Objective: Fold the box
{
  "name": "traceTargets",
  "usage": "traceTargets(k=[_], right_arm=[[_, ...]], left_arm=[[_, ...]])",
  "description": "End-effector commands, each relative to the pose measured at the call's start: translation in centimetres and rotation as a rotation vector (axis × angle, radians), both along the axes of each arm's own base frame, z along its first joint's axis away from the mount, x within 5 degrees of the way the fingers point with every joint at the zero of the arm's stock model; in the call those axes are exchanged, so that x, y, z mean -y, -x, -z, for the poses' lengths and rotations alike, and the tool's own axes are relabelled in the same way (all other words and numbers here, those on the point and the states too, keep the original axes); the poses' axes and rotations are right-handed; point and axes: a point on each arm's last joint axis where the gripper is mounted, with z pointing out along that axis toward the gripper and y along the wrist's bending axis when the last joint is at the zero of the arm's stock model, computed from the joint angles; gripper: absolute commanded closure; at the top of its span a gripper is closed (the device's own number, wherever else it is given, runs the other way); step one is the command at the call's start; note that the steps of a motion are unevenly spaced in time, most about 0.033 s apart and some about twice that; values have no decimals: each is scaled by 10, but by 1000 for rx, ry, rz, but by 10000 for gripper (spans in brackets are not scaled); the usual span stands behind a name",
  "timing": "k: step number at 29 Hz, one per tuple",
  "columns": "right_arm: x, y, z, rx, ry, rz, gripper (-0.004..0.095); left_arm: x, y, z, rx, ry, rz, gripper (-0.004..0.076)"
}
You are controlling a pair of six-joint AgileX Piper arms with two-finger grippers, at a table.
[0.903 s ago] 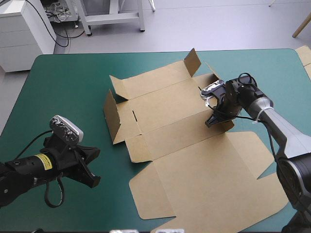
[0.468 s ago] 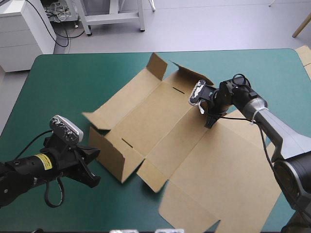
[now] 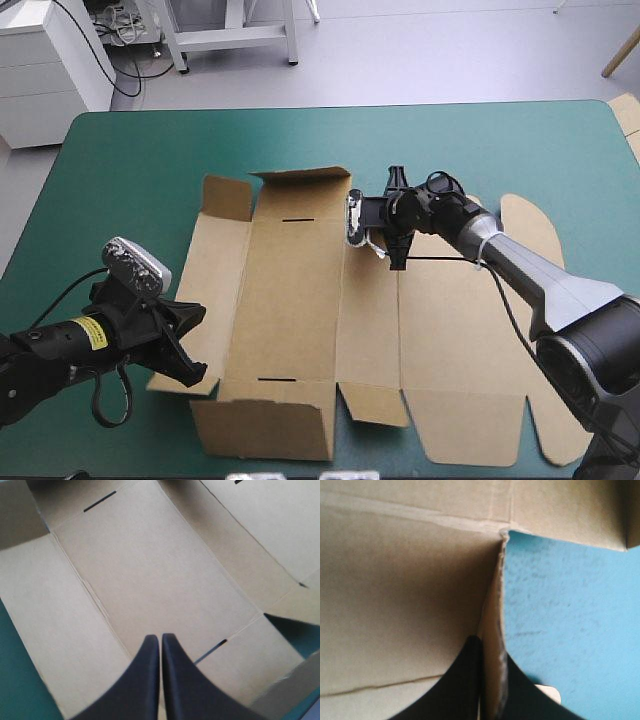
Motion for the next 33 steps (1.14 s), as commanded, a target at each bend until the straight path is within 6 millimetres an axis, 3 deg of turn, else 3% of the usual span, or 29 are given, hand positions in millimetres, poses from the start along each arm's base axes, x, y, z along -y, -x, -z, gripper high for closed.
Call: traceTargets(k=[1,19,28,30,32,33], right_arm=[[-8,-1,-38,213,-31,-84,930],[-17,-9,-13,120,-135,46,930],[-18,-9,-14,125,-147,53,917],[-17,-9,-14,118,-143,54,854],[-17,-8,-13,107,-133,54,712],[-16,-8,-12,100,-126,54,498]], left_arm=[[1,0,-15,61,69,-10,731],[1,0,-14,55,66,-9,731],[1,0,-14,55,66,-9,731],[1,0,-14,55,66,-9,731],[1,0,-14,55,66,-9,731],[1,0,-14,55,66,-9,731]])
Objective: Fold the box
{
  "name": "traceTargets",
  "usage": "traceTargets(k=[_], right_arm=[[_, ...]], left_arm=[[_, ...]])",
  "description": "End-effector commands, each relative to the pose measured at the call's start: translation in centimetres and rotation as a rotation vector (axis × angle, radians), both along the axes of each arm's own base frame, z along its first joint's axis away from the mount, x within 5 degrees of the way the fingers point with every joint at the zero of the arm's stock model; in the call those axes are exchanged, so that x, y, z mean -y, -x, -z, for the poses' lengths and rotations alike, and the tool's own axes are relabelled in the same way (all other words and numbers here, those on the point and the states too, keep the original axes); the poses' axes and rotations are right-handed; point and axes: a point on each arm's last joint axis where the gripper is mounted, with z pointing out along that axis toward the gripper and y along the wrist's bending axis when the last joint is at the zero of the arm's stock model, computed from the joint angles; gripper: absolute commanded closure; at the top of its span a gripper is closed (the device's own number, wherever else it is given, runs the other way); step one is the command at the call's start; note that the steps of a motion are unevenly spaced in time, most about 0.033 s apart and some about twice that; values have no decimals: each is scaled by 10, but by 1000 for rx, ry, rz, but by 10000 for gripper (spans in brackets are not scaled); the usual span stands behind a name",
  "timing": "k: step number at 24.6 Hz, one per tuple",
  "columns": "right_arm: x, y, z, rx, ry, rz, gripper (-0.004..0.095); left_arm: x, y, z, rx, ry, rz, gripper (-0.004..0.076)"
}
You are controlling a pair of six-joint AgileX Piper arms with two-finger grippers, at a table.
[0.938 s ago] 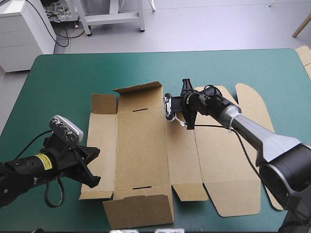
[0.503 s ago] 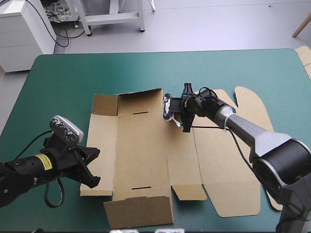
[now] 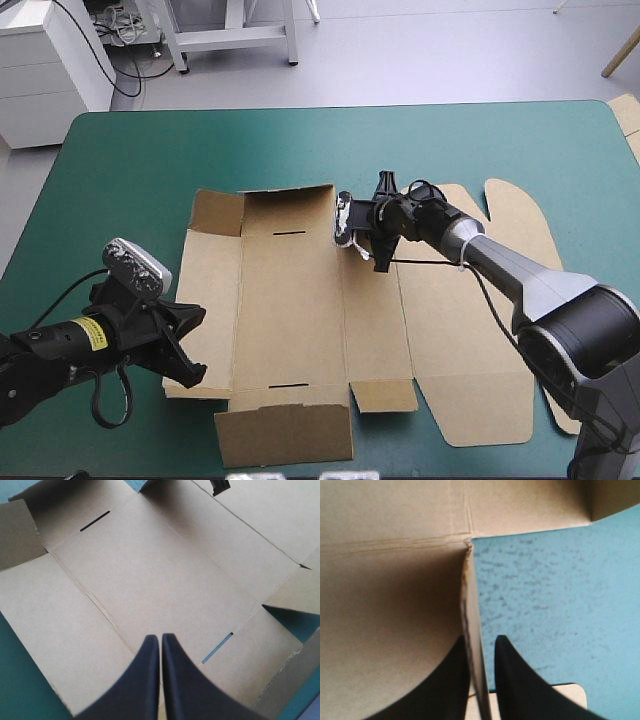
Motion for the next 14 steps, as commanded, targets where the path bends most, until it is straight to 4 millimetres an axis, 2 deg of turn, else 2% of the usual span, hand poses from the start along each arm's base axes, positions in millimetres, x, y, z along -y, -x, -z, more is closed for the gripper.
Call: traceTargets(k=[1,3,5,9,13,14], right_arm=[[1,1,-36,103,-56,3,409],[3,2,-41,113,-64,13,245],[5,4,-48,134,-68,25,162],[12,11,-70,177,-99,69,170],[25,33,-116,238,-192,136,170],[31,43,-132,253,-239,166,171]], left_arm=[[1,0,-15,61,69,-10,731],[1,0,-15,61,69,-10,731],[1,0,-15,61,69,-10,731],[1,-1,-15,67,71,-12,731],[2,-2,-17,90,85,-18,731],[2,-3,-18,106,95,-22,731]])
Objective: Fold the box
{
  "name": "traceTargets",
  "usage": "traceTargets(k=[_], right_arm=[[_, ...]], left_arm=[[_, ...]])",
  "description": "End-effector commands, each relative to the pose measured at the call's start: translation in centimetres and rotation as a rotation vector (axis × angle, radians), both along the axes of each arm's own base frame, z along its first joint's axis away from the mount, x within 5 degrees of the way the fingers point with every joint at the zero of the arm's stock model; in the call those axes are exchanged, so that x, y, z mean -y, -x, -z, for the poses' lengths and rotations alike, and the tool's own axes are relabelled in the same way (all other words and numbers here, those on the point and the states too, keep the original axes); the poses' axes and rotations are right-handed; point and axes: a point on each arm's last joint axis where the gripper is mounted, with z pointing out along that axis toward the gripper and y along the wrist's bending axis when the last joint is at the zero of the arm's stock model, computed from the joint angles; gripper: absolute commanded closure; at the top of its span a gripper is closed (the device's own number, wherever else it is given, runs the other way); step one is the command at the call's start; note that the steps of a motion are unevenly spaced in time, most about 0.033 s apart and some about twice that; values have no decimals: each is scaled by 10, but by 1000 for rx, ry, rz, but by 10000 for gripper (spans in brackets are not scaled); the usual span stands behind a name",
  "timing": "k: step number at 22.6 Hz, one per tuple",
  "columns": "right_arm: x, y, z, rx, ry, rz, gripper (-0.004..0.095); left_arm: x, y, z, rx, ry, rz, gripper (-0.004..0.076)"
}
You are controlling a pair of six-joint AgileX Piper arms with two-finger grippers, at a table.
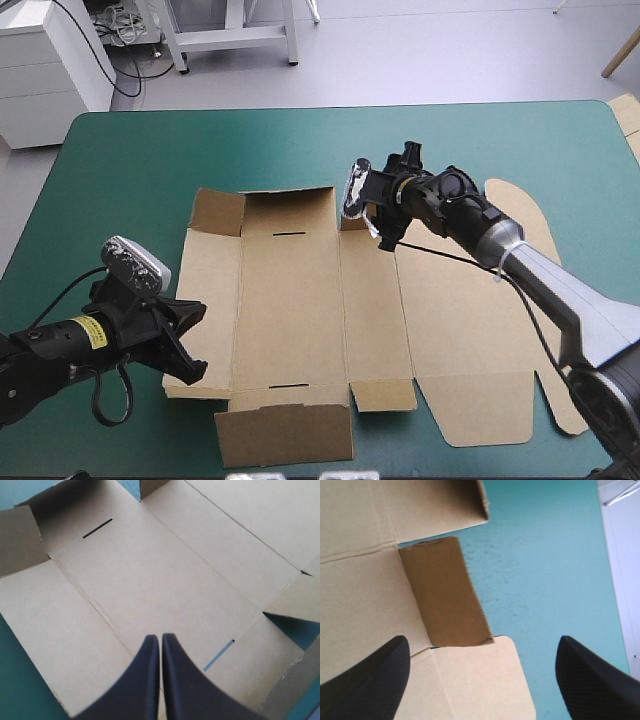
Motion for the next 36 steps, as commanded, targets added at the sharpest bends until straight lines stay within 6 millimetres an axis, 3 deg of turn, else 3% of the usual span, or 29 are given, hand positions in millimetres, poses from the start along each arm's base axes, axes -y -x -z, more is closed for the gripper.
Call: traceTargets(k=[1,3,6,9,11,22,27,29,31,36], right_arm=[[13,20,-59,142,-131,43,173],[24,33,-81,154,-258,125,210],[50,49,-108,151,-450,284,424],[74,59,-115,89,-503,428,767],[88,65,-114,31,-505,518,924],[117,89,-113,-116,-515,716,928],[119,113,-115,-198,-536,729,928],[121,121,-108,-224,-538,733,928],[125,138,-89,-255,-528,737,928],[135,173,-59,-256,-550,745,928]], left_arm=[[2,-2,-17,93,87,-18,731],[2,-3,-18,105,94,-21,731],[2,-4,-20,118,100,-25,731],[2,-4,-20,120,97,-26,731],[2,-4,-20,120,97,-26,731],[3,-6,-18,106,97,-31,731],[14,-26,-10,12,81,-59,731],[19,-36,-10,-30,55,-53,731],[26,-53,-11,-113,-42,-43,731],[36,-80,-26,-139,-117,-40,730]])
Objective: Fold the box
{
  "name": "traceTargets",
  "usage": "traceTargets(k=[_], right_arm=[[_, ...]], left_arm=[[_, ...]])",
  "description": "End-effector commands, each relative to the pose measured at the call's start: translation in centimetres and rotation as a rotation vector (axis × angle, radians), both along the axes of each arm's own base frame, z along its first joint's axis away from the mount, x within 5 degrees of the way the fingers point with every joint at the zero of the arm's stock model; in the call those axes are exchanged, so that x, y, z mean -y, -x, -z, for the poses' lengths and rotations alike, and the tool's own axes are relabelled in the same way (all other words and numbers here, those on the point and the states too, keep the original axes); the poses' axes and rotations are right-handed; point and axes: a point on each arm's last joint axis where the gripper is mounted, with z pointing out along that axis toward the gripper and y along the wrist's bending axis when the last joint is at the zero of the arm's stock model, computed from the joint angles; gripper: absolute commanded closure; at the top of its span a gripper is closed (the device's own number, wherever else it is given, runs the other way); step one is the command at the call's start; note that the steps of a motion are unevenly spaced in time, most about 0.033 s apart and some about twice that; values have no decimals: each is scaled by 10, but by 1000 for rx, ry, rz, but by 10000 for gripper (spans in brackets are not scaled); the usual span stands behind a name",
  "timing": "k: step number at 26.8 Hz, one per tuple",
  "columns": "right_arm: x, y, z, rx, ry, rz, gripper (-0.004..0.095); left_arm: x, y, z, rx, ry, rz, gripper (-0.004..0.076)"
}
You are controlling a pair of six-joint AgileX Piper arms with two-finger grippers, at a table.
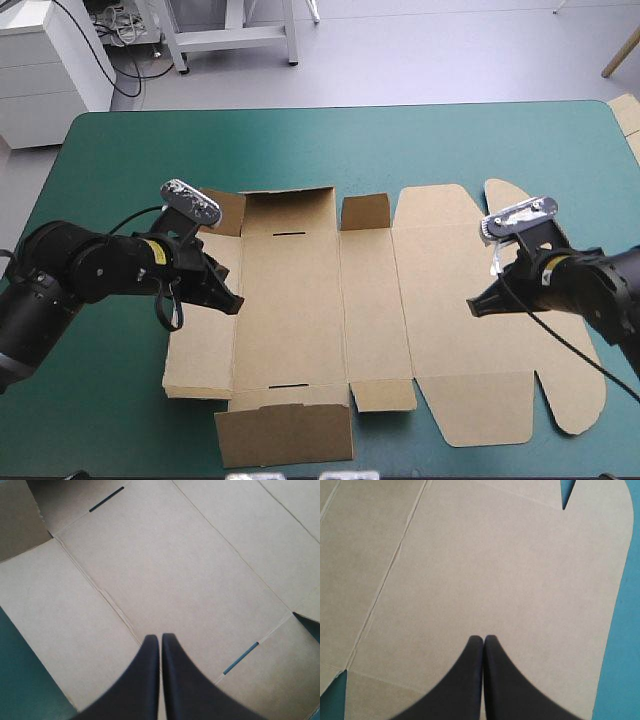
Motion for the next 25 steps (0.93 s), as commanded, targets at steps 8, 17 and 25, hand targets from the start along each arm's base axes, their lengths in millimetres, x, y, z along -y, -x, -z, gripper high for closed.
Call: traceTargets(k=[8,17,25], right_arm=[[18,50,3,146,-78,62,928],[24,69,10,174,-86,66,928],[24,69,14,175,-86,64,928]], left_arm=[[-48,-24,-26,-59,150,-80,727],[-122,-34,-30,-25,280,-419,728],[-158,-30,-13,-48,267,-554,727]])
